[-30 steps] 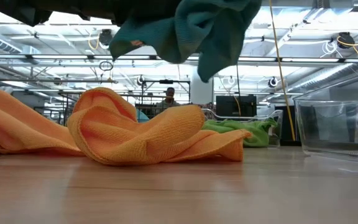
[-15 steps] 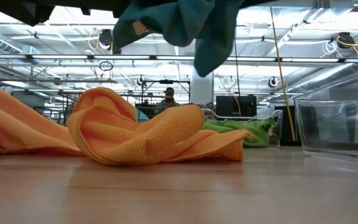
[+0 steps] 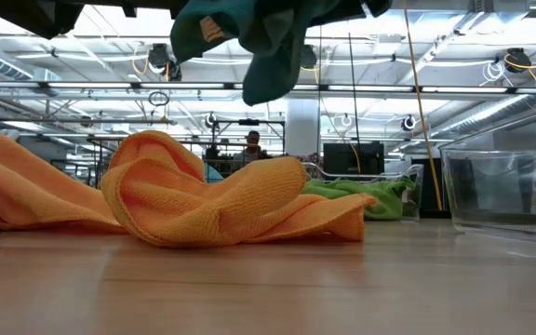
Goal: Sort microfiber towel by color & place in baskets
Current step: Put the blue microfiber towel into the wire basket
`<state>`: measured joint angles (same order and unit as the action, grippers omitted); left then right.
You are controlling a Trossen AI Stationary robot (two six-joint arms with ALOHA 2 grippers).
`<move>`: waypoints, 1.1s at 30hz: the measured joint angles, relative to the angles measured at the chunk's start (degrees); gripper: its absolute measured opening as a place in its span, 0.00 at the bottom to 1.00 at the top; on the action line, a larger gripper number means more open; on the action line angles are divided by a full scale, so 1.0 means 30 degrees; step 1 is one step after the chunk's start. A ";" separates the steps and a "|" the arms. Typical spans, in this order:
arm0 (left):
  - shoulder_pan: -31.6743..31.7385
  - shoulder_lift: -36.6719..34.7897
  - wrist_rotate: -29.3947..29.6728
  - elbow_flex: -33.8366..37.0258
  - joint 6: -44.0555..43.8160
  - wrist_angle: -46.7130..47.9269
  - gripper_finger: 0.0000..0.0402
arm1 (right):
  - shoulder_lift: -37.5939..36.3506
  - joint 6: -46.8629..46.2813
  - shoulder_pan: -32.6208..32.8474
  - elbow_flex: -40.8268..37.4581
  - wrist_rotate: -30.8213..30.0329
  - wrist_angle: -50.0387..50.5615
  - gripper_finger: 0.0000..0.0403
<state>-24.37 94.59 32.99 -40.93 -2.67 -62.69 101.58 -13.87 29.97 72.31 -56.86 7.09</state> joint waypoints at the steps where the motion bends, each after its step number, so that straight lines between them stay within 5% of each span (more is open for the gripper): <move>1: -0.0001 0.0000 -0.0312 0.0000 -0.0010 0.0051 0.06 | 0.0004 0.0004 -0.0047 0.0000 0.0017 0.0008 0.82; 6: -0.0002 0.0000 -0.0986 0.0000 -0.0010 0.0842 0.06 | 0.0012 0.0500 -0.0103 0.0000 0.0028 -0.0229 0.65; 17: -0.0156 -0.0007 -0.1135 0.0000 -0.0010 0.1652 0.19 | 0.0022 0.1396 -0.0030 -0.0007 0.1425 0.0186 0.06; 24: -0.0961 0.0000 0.0097 0.0000 0.0299 0.1871 0.46 | 0.0022 0.1342 0.0115 -0.0007 0.1630 0.1106 0.10; 33: -0.3116 0.0000 0.5217 0.0000 0.3079 0.2132 0.84 | -0.0035 0.1300 0.0786 -0.0007 0.1644 0.2285 0.07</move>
<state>-33.72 94.59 48.64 -40.93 6.57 -56.29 101.47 -9.97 32.33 72.29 -51.92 13.94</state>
